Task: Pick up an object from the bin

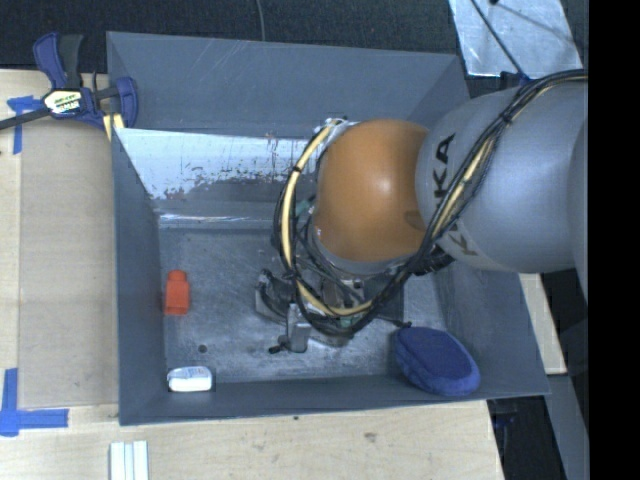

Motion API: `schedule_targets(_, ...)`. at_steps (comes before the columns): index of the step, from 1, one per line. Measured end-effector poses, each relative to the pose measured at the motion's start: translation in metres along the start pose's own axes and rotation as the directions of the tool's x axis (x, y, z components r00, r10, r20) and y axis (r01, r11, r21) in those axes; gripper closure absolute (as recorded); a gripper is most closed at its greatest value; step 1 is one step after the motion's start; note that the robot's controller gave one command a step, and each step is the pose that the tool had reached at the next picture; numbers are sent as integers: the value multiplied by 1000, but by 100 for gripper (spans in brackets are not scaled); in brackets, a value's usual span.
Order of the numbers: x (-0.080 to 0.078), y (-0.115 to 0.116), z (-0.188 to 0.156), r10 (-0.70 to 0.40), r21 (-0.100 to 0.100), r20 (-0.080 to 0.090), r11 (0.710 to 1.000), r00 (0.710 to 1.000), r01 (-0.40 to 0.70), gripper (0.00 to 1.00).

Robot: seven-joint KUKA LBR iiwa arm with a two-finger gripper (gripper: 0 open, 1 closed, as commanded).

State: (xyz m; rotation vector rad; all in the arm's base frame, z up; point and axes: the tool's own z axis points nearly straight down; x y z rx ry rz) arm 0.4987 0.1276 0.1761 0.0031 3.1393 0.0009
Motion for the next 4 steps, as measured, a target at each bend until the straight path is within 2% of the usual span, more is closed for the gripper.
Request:
schedule_targets(1,-48,-34,109,-99,-2,-3,995,995,99,0)
schedule_targets(2,-46,-32,106,-101,-2,-7,995,995,101,100)
schedule_targets(3,-59,-11,-14,-132,0,2,991,991,132,100)
schedule_targets(4,-62,22,-107,-99,-2,2,995,995,99,100)
